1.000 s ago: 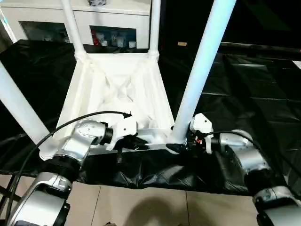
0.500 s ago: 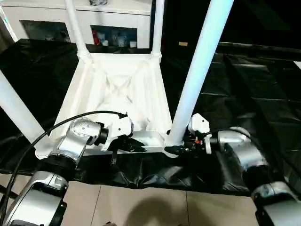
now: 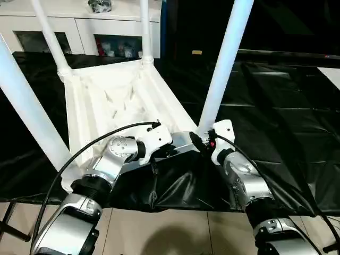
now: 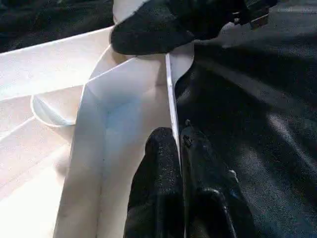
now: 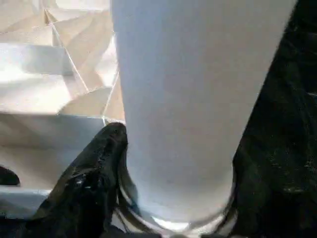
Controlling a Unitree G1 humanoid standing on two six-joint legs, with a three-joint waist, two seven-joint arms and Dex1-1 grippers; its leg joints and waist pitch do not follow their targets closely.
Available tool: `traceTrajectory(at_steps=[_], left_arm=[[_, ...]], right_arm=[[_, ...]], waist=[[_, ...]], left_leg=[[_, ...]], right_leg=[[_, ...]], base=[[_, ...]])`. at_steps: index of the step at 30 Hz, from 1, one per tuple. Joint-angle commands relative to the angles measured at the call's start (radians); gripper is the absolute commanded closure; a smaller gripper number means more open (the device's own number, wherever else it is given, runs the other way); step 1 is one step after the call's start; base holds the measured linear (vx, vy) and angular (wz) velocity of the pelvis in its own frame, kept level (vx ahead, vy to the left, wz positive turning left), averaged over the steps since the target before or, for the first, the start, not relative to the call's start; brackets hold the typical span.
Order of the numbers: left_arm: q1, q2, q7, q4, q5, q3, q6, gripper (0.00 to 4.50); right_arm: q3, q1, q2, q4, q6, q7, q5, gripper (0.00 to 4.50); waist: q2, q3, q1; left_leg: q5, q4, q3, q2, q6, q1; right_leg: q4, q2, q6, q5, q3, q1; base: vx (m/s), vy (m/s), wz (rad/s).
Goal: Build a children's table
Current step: Rotate leg to tighten
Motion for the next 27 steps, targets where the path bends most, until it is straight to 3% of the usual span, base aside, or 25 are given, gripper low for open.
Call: traceTrajectory(at_steps=[1,6,9,12,16,17,20,27], left_arm=[[0.019,-0.077,-0.031,-0.029,-0.027,-0.066,-0.032,4.50],[0.033,-0.007,-0.108,-0.041,-0.043,-0.049,-0.075,4.50],[0.035,0.014,-0.128,-0.038,-0.050,-0.041,-0.097,4.50],[0.040,0.055,-0.213,-0.041,-0.091,-0.024,-0.123,4.50],[0.045,0.073,-0.306,-0.051,-0.149,0.001,-0.124,4.50],[0.045,0.077,-0.322,-0.053,-0.155,0.004,-0.122,4.50],[0.044,0.099,-0.400,-0.058,-0.177,0.000,-0.117,4.50],[0.027,0.136,-0.497,-0.034,-0.195,-0.019,-0.127,4.50]], right_arm=[[0.078,-0.009,0.041,-0.052,-0.019,0.166,0.031,0.97],[0.077,0.002,-0.079,-0.071,-0.009,0.307,0.035,0.51],[0.082,0.000,-0.122,-0.073,0.002,0.363,0.042,0.27],[0.112,-0.002,-0.213,-0.071,-0.004,0.537,0.047,0.27],[0.134,-0.005,-0.265,-0.074,-0.005,0.672,0.062,0.27],[0.135,-0.007,-0.270,-0.074,-0.003,0.697,0.061,0.54],[0.150,-0.021,-0.292,-0.060,0.006,0.777,0.058,0.54],[0.168,-0.059,-0.303,-0.026,-0.002,0.849,0.082,1.28]], waist=[[-0.012,-0.046,0.002],[-0.016,-0.054,0.006],[-0.017,-0.058,0.013],[-0.021,-0.056,0.023],[-0.023,-0.052,0.030],[-0.024,-0.053,0.031],[-0.022,-0.052,0.034],[-0.019,-0.054,0.039]], left_leg=[[-0.251,-0.077,-0.031,0.055,0.047,0.001],[-0.160,-0.069,-0.028,0.055,0.095,-0.010],[-0.104,-0.063,-0.023,0.055,0.128,-0.010],[-0.100,-0.061,-0.020,0.055,0.148,-0.007],[-0.119,-0.064,-0.019,0.062,0.131,-0.005],[-0.123,-0.063,-0.019,0.061,0.129,-0.006],[-0.122,-0.064,-0.019,0.063,0.118,-0.008],[-0.120,-0.064,-0.019,0.064,0.104,-0.005]], right_leg=[[-0.101,-0.076,-0.148,-0.387,0.065,0.035],[-0.079,-0.077,-0.196,-0.225,0.066,0.048],[-0.067,-0.076,-0.228,-0.131,0.066,0.050],[-0.065,-0.074,-0.240,-0.116,0.064,0.049],[-0.066,-0.074,-0.239,-0.151,0.063,0.047],[-0.064,-0.073,-0.239,-0.155,0.062,0.049],[-0.064,-0.074,-0.235,-0.170,0.062,0.049],[-0.060,-0.074,-0.250,-0.141,0.062,0.049]], base=[[0.000,0.000,0.00],[0.000,0.000,0.00],[0.000,0.000,0.00],[0.000,0.000,0.00],[0.000,0.000,0.00],[0.000,0.000,0.00],[0.000,0.000,0.00],[0.000,0.000,0.00]])
